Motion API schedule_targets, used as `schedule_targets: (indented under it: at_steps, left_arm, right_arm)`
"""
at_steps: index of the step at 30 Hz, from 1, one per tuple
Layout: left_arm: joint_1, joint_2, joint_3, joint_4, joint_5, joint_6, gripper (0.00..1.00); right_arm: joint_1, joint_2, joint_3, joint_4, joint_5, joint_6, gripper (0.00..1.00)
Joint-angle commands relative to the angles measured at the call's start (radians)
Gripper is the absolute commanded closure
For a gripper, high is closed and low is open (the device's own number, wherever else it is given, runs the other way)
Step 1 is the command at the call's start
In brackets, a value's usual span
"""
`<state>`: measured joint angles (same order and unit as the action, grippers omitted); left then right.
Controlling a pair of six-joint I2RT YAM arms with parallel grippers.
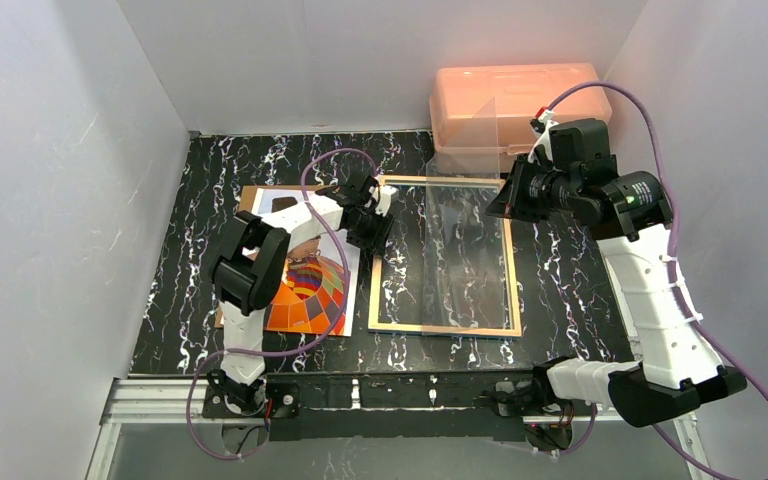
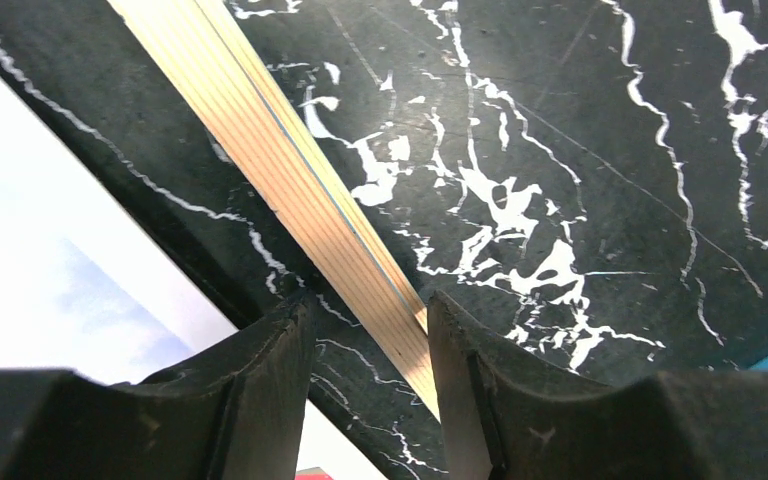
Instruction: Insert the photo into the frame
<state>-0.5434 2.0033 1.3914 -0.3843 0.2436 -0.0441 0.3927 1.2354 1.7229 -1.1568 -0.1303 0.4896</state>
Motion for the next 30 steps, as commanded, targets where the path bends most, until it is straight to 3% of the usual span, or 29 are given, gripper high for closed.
schedule_targets:
  at_steps: [1,6,14,19,25,30]
  left_arm:
    - [0.007,0.01,-0.056,-0.069,-0.18,0.04,0.57]
    - [0.008,-0.016,-0.083,-0.074,-0.217,0.039,0.58]
    - [0.016,-0.083,-0.161,-0.09,-0.152,0.015,0.6]
    - [0.04,-0.118,-0.134,-0.11,-0.109,0.002,0.52]
    - [0.119,-0.197,-0.025,-0.186,0.029,-0.042,0.26]
    - [0.19,-0.264,0.037,-0.223,0.157,-0.055,0.2]
  right_arm:
    - [-0.004,-0.029,-0.016,0.086,-0.031,0.015,0.99]
    - [-0.003,-0.031,-0.039,0.119,-0.045,0.023,0.99]
    - [-0.004,-0.04,-0.116,0.185,-0.063,0.035,0.99]
    - [-0.005,-0.029,-0.139,0.229,-0.084,0.046,0.99]
    - [-0.004,0.02,-0.14,0.312,-0.146,0.078,0.99]
    - [-0.005,0.077,-0.098,0.385,-0.217,0.11,0.99]
